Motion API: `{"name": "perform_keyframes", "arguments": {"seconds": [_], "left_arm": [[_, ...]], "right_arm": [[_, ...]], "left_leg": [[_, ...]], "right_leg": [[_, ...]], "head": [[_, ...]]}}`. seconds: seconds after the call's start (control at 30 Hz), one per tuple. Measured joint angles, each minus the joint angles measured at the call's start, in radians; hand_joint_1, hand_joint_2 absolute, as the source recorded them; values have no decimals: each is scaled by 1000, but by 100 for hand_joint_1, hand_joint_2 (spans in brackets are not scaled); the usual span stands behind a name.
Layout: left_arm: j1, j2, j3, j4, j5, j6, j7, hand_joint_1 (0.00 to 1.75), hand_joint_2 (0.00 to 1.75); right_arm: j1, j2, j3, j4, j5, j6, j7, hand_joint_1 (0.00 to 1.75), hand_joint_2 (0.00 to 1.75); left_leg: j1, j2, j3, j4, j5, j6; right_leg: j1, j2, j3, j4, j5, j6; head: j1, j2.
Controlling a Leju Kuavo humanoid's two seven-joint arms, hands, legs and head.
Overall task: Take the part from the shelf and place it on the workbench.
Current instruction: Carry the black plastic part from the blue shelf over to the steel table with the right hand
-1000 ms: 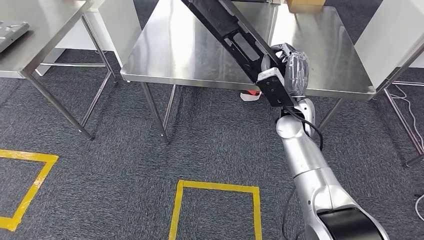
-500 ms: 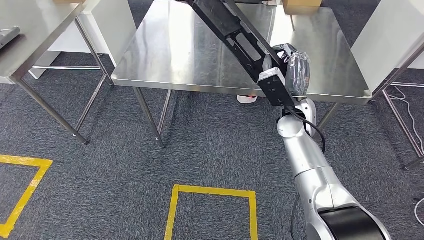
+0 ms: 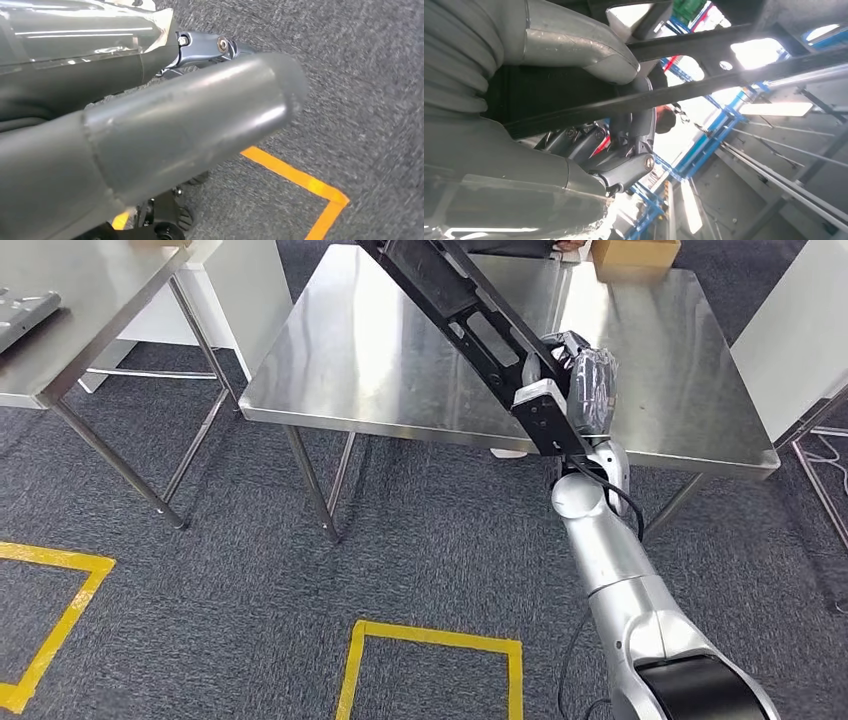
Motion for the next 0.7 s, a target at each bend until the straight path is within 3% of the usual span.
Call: {"name": "perform_keyframes", "arguments": {"seconds": [0.07, 0.13, 0.17, 0.23, 0.3, 0.33, 0.37, 0.43, 0.47, 0.57, 0.63, 0.7], "left_arm": [[0, 1, 0, 0, -1, 0, 0, 0, 0], [0, 0, 0, 0, -3, 0, 0, 0, 0], [0, 0, 0, 0, -4, 1, 0, 0, 0], [0, 1, 0, 0, -6, 1, 0, 0, 0], [1, 2, 0, 0, -6, 1, 0, 0, 0], [1, 2, 0, 0, -6, 1, 0, 0, 0], [2, 2, 0, 0, -6, 1, 0, 0, 0], [1, 5, 0, 0, -6, 0, 0, 0, 0], [0, 6, 0, 0, -6, 0, 0, 0, 0], [1, 7, 0, 0, -7, -1, -1, 0, 0], [2, 8, 0, 0, -7, -1, 0, 0, 0], [1, 9, 0, 0, -8, -1, 0, 0, 0]], "right_arm": [[1, 0, 2, -1, 1, 0, 1, 175, 175], [0, 0, 3, -4, 2, -1, 3, 175, 175], [-1, 0, 3, -6, 2, -1, 3, 175, 175], [-3, 0, 3, -9, 3, -1, 3, 175, 175], [0, 0, 3, -9, 3, -1, 5, 175, 175], [1, 0, 3, -9, 4, -1, 5, 175, 175], [2, 0, 3, -9, 5, -1, 6, 175, 175], [2, 0, 3, -9, 7, -1, 6, 175, 175], [-1, -1, 3, -10, 8, -1, 6, 175, 175], [-5, -1, 4, -11, 13, -1, 9, 175, 175], [-7, -2, 5, -13, 20, -2, 13, 175, 175], [-15, -3, 6, -13, 27, -4, 18, 175, 175]], "left_leg": [[0, 0, 1, 5, -5, -9], [4, 6, -10, 31, -16, -16], [6, 10, -30, 68, -29, -21], [8, 18, -100, 187, -70, -30], [9, 21, -167, 275, -93, -33], [9, 21, -179, 273, -79, -31], [9, 22, -170, 232, -45, -26], [5, 23, -118, 99, 34, -11], [1, 24, -96, 45, 51, -4], [-12, 23, -65, -2, 46, 12], [-11, 21, -46, -11, 48, 22], [-8, 19, -32, -16, 46, 31]], "right_leg": [[4, 0, 8, 0, 0, -32], [1, 0, 20, -3, 2, -47], [-2, 1, 27, -4, 0, -53], [0, 1, 39, -5, -9, -65], [5, 2, 49, -5, -19, -71], [7, 2, 55, -5, -25, -71], [9, 3, 64, -5, -31, -71], [12, 4, 81, -7, -44, -67], [14, 4, 87, -9, -49, -64], [18, 3, 96, -8, -54, -46], [20, 3, 92, 13, -61, -33], [17, 3, 50, 87, -86, -31]], "head": [[-2, 0], [-5, 0], [-7, 0], [-9, 0], [-10, 0], [-10, 0], [-10, 0], [-9, 0], [-8, 0], [-9, 0], [-9, 0], [-7, 0]]}}
